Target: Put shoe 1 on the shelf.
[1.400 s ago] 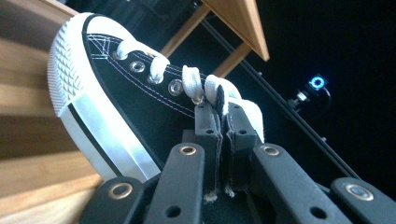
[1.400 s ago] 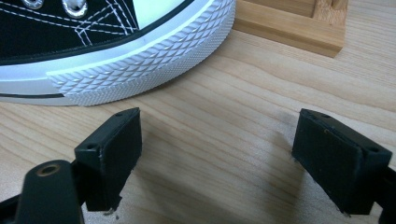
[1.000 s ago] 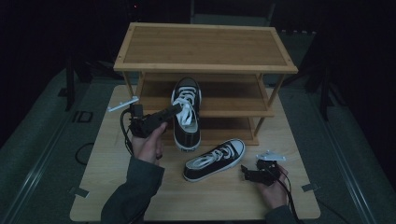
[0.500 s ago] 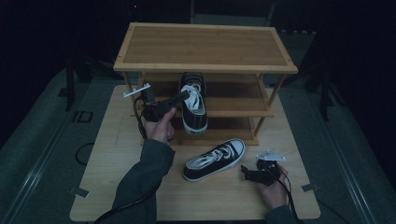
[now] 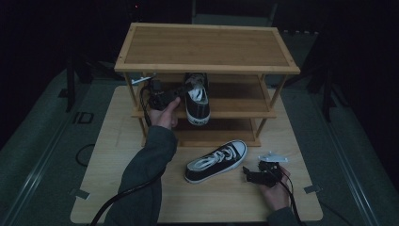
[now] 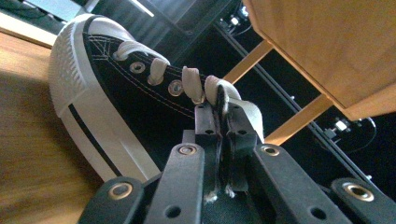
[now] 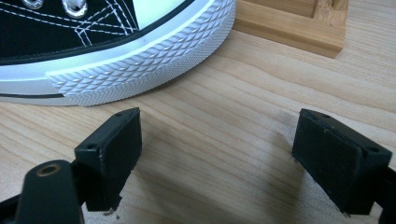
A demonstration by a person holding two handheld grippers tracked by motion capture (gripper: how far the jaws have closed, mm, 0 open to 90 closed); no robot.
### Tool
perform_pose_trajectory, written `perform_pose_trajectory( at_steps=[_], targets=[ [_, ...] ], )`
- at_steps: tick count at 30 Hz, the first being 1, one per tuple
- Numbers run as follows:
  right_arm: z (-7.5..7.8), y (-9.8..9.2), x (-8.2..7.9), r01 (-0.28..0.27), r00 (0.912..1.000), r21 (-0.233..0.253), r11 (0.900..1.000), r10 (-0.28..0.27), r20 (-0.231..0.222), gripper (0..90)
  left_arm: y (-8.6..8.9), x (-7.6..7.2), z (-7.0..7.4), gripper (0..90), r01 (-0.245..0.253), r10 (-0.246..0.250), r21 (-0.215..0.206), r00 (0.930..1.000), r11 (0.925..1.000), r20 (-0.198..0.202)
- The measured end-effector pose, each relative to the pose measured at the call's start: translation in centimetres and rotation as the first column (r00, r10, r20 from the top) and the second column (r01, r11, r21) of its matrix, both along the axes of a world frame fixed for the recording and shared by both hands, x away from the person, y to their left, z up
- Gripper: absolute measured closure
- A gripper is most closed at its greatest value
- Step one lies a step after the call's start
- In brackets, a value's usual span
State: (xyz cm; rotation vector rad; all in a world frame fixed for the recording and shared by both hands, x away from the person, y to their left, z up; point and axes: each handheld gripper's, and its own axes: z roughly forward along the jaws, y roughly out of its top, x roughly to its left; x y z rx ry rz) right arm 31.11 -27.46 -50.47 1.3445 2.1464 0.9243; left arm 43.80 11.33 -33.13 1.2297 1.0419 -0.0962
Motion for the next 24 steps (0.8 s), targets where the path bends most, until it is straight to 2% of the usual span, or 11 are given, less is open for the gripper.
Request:
perform_pose_trajectory(
  at_steps=[3,7,10,12,13,14,15,19,22,23,24],
  targets=[
    [0.0,0.0,0.0,0.000,1.0000,0.000,1.000,0.000,0.000,15.3,-0.1,0.4,0.1,86.6,-0.004,0.004,0.003,0.9998,1.0000,-0.018],
    [0.0,0.0,0.0,0.000,1.0000,0.000,1.000,0.000,0.000,15.3,0.2,1.0,0.1,86.6,0.035,-0.034,0.051,0.9994,0.9981,-0.011],
    [0.0,0.0,0.0,0.000,1.0000,0.000,1.000,0.000,0.000,15.3,-0.3,1.3,0.4,86.6,-0.011,0.010,-0.010,0.9989,0.9999,-0.045],
    [0.0,0.0,0.0,0.000,1.0000,0.000,1.000,0.000,0.000,15.3,-0.3,1.6,0.4,86.6,-0.011,0.011,-0.004,0.9991,0.9999,-0.041],
    [0.0,0.0,0.0,0.000,1.0000,0.000,1.000,0.000,0.000,15.3,-0.1,1.7,0.5,86.6,0.000,0.000,0.017,0.9990,0.9999,-0.044],
    [0.0,0.0,0.0,0.000,1.0000,0.000,1.000,0.000,0.000,15.3,-0.1,1.7,0.5,86.6,0.000,0.000,0.017,0.9990,0.9999,-0.044],
    [0.0,0.0,0.0,-0.001,1.0000,-0.001,1.000,0.001,0.000,15.3,0.0,2.0,0.5,86.6,0.008,-0.006,0.045,0.9992,0.9990,-0.040],
    [0.0,0.0,0.0,-0.001,1.0000,-0.001,1.000,0.001,0.000,15.3,0.0,2.3,0.6,86.6,-0.002,0.004,0.059,0.9989,0.9983,-0.047],
    [0.0,0.0,0.0,-0.001,1.0000,-0.001,1.000,0.001,0.000,15.3,-0.1,2.6,0.4,86.7,-0.021,0.024,0.039,0.9976,0.9990,-0.066],
    [0.0,0.0,0.0,-0.001,1.0000,-0.001,1.000,0.001,0.000,15.3,-0.5,2.7,0.6,86.6,-0.069,0.066,-0.021,0.9929,0.9974,-0.099],
    [0.0,0.0,0.0,-0.001,1.0000,-0.001,1.000,0.001,0.000,15.3,-0.4,2.7,0.5,86.6,-0.064,0.061,-0.022,0.9929,0.9977,-0.102]
  ],
)
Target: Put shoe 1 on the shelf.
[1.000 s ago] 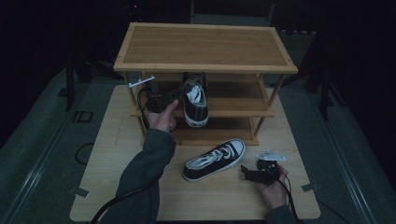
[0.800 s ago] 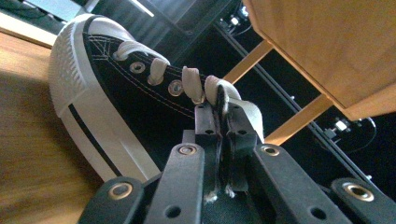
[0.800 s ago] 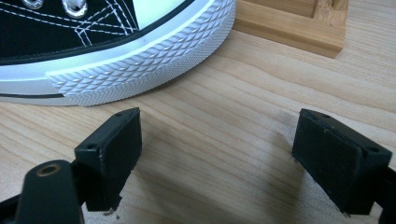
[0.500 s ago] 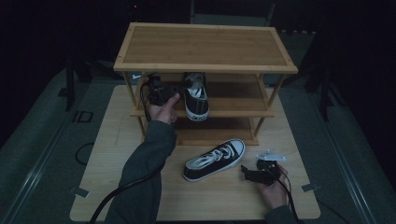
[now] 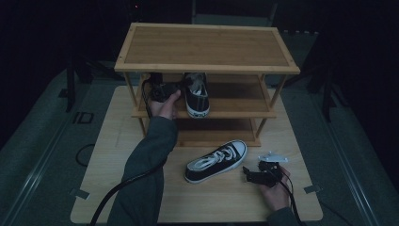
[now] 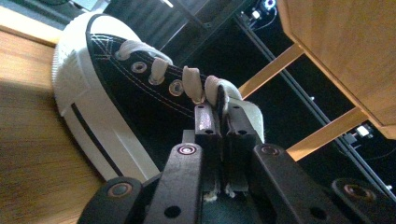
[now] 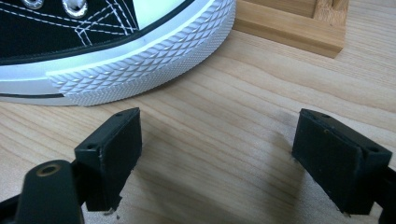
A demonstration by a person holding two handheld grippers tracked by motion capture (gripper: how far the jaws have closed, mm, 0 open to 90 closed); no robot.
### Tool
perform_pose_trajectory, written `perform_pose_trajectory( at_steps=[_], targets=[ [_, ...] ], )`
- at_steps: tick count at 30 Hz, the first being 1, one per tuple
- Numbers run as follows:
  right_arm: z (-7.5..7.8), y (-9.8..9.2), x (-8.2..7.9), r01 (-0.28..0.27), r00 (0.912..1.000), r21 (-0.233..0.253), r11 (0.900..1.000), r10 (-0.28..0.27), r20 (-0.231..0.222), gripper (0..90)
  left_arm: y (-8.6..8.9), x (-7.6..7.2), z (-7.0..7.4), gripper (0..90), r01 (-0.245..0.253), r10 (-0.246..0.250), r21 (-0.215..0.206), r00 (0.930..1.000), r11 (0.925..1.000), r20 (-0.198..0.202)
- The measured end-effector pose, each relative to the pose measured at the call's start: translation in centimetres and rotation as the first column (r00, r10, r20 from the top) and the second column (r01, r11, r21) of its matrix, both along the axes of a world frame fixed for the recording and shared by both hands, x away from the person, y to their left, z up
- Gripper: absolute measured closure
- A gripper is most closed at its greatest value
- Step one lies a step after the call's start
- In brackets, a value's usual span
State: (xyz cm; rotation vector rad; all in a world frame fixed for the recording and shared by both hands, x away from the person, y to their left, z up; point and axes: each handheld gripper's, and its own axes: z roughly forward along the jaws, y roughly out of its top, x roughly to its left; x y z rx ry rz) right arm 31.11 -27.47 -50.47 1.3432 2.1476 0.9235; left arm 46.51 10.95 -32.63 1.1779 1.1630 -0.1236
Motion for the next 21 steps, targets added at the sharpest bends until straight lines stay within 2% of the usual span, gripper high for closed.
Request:
perform_pose_trajectory(
  at_steps=[4,5,6,7,10,15,17,19,21],
  targets=[
    [0.0,0.0,0.0,0.000,1.0000,0.001,1.000,0.000,0.000,15.3,0.3,-0.1,-0.3,85.8,0.001,-0.002,-0.005,0.9999,1.0000,-0.013],
    [0.0,0.0,0.0,0.000,1.0000,0.001,1.000,0.000,0.000,15.3,0.5,-0.2,-0.5,84.9,0.012,-0.012,0.004,0.9999,0.9999,-0.011],
    [0.0,0.0,0.0,0.000,1.0000,0.000,1.000,0.000,0.000,15.3,0.9,-0.2,-0.8,82.1,0.038,-0.039,0.026,0.9992,0.9989,0.010],
    [0.0,0.0,0.0,0.000,1.0000,0.000,1.000,0.000,0.000,15.3,1.1,-0.3,-1.0,79.4,0.053,-0.053,0.034,0.9986,0.9980,0.007],
    [0.0,0.0,0.0,0.000,1.0000,0.000,1.000,0.000,-0.001,15.3,0.7,-0.6,-1.0,73.5,-0.010,0.009,-0.021,0.9998,0.9997,-0.016],
    [0.0,0.0,0.0,0.001,1.0000,0.001,1.000,-0.001,-0.001,15.3,0.8,-1.5,-1.6,67.3,-0.016,0.016,-0.041,0.9999,0.9990,0.004],
    [0.0,0.0,0.0,0.001,1.0000,0.001,1.000,-0.001,-0.001,15.3,0.9,-1.8,-1.9,63.7,-0.023,0.023,-0.039,0.9997,0.9990,-0.001],
    [0.0,0.0,0.0,0.001,1.0000,0.001,1.000,-0.001,0.000,15.3,0.8,-2.1,-2.2,62.9,-0.040,0.039,-0.077,0.9992,0.9962,-0.011],
    [0.0,0.0,0.0,0.001,1.0000,0.001,1.000,-0.001,0.000,15.3,0.9,-2.4,-2.4,61.5,-0.035,0.035,-0.075,0.9994,0.9966,0.003]
  ],
)
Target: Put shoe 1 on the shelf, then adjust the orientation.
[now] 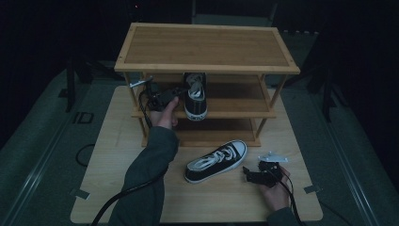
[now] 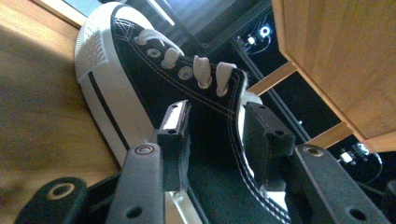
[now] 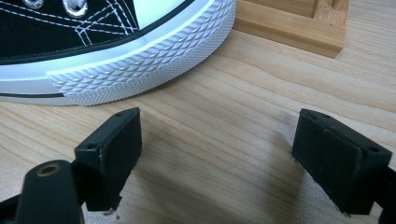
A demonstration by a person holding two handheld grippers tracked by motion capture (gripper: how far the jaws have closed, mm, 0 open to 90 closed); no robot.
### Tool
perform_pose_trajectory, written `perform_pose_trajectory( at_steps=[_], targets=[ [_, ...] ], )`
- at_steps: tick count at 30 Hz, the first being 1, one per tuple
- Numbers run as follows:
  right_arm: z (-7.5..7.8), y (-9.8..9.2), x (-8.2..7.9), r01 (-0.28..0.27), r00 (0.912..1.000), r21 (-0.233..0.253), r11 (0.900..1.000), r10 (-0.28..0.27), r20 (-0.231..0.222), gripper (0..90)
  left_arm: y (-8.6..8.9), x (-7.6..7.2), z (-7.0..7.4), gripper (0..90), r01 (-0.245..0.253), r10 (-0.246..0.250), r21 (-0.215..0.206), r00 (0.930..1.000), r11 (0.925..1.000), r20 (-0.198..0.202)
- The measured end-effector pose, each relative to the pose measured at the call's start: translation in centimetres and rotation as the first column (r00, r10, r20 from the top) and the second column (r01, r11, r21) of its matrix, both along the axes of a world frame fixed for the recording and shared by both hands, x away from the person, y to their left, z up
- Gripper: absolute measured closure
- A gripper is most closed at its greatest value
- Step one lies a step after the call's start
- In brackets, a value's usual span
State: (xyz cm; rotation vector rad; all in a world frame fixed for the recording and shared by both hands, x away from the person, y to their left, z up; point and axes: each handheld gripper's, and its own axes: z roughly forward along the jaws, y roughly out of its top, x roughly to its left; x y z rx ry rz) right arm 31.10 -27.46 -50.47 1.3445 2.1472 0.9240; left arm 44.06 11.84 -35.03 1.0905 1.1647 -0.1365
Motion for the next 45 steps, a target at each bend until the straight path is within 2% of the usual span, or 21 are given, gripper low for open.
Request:
perform_pose_trajectory(
  at_steps=[1,10,12,18,24,27,29,35,37,40,43,45],
  targets=[
    [0.0,0.0,0.0,0.000,1.0000,0.000,1.000,0.000,0.000,15.3,0.2,-0.3,-0.2,60.5,0.017,-0.018,0.022,0.9997,0.9996,0.014],
    [0.0,0.0,0.0,0.000,1.0000,0.000,1.000,0.000,0.000,15.3,0.1,-2.7,-0.3,57.8,0.020,-0.020,0.002,0.9985,0.9998,0.050],
    [0.0,0.0,0.0,0.000,1.0000,0.000,1.000,0.000,0.000,15.3,0.1,-3.2,-0.3,57.4,0.019,-0.020,0.011,0.9979,0.9998,0.061],
    [0.0,0.0,0.0,0.000,1.0000,0.001,1.000,0.000,0.000,15.3,0.4,-5.0,-0.5,56.2,0.039,-0.040,0.005,0.9951,0.9992,0.091],
    [0.0,0.0,0.0,0.000,1.0000,0.000,1.000,0.000,0.000,15.3,1.0,-6.5,-0.9,56.0,0.050,-0.051,0.016,0.9933,0.9986,0.103],
    [0.0,0.0,0.0,0.000,1.0000,0.000,1.000,0.000,0.000,15.3,1.8,-7.6,-1.7,56.0,0.048,-0.050,0.021,0.9932,0.9986,0.106],
    [0.0,0.0,0.0,0.002,1.0000,0.001,1.000,-0.002,-0.001,15.4,2.0,-7.8,-1.9,56.0,0.045,-0.047,0.024,0.9931,0.9987,0.107],
    [0.0,0.1,-0.1,0.004,1.0000,-0.001,1.000,-0.004,0.000,15.4,2.8,-9.7,-3.2,55.6,0.040,-0.047,0.066,0.9930,0.9970,0.108],
    [0.0,0.2,-0.2,0.005,1.0000,-0.001,1.000,-0.005,0.000,15.7,2.8,-9.9,-3.3,55.3,0.039,-0.047,0.069,0.9932,0.9968,0.107],
    [0.3,0.6,-0.7,0.022,0.9998,0.000,1.000,-0.022,0.000,30.6,3.1,-10.8,-4.2,55.3,0.035,-0.046,0.100,0.9936,0.9943,0.104],
    [0.4,0.8,-0.9,0.028,0.9996,0.006,1.000,-0.028,0.006,33.7,3.4,-11.2,-4.8,55.3,0.033,-0.044,0.112,0.9941,0.9931,0.099],
    [1.3,1.4,-1.5,0.017,0.9990,0.021,1.000,-0.018,0.041,36.6,3.9,-11.7,-5.7,55.3,0.041,-0.051,0.113,0.9949,0.9928,0.088]
  ],
)
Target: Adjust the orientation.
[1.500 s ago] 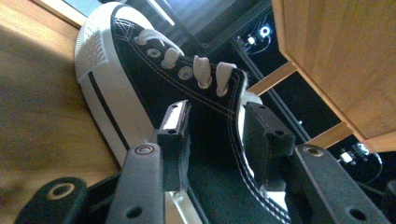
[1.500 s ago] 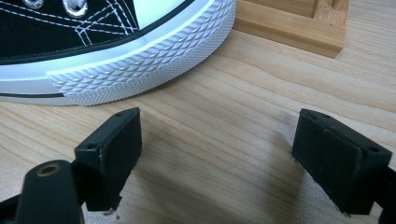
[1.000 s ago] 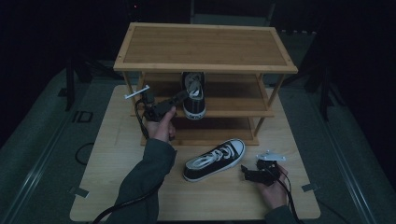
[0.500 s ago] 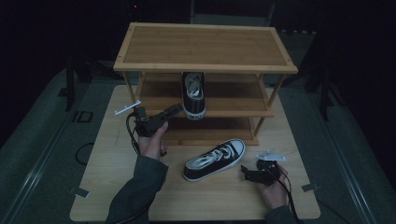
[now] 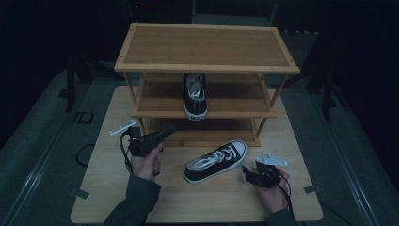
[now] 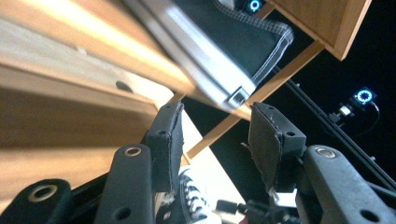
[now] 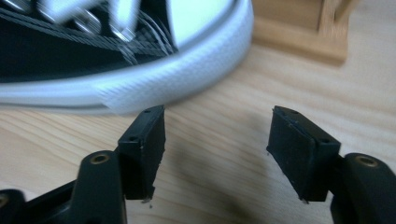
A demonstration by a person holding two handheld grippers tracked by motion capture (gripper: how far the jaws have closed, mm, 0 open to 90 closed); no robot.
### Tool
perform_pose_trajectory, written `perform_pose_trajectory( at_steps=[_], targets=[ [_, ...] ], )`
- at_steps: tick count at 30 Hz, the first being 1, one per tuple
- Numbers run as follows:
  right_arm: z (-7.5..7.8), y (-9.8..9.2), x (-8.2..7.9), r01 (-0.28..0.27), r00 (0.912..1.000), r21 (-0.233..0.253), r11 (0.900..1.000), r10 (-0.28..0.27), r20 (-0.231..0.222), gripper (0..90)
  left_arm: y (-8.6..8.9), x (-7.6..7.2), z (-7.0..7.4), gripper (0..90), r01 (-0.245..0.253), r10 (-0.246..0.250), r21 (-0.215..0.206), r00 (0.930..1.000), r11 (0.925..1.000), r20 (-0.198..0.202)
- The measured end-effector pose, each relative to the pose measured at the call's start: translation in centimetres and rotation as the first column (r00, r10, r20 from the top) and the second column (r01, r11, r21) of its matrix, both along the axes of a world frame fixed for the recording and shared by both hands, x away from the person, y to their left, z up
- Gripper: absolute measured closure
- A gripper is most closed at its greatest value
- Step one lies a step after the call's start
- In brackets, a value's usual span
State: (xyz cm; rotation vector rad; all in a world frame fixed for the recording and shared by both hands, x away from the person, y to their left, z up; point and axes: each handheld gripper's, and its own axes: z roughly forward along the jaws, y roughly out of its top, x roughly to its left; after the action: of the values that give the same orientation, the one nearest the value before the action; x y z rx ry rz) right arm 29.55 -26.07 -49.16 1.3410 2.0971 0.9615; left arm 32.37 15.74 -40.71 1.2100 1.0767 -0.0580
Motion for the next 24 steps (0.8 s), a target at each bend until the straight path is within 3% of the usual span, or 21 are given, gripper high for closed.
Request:
perform_pose_trajectory(
  at_steps=[3,11,16,24],
  targets=[
    [1.2,0.6,-0.8,-0.011,0.9994,0.034,0.999,0.010,0.033,38.0,0.4,-0.3,-0.7,55.3,-0.006,0.006,0.003,0.9999,1.0000,-0.012],
    [3.1,3.0,-2.1,-0.068,0.9947,0.068,0.995,0.062,0.082,38.0,2.2,-1.7,-3.3,56.0,-0.060,0.061,0.030,0.9971,0.9978,-0.046],
    [4.3,5.4,-2.3,-0.116,0.9882,0.097,0.988,0.105,0.111,37.5,2.7,-1.9,-4.3,56.1,-0.075,0.079,0.054,0.9944,0.9957,-0.070],
    [5.0,8.7,-1.7,-0.129,0.9851,0.100,0.987,0.116,0.127,34.9,3.5,-2.2,-5.1,56.0,-0.088,0.093,0.055,0.9912,0.9946,-0.094]
  ],
)
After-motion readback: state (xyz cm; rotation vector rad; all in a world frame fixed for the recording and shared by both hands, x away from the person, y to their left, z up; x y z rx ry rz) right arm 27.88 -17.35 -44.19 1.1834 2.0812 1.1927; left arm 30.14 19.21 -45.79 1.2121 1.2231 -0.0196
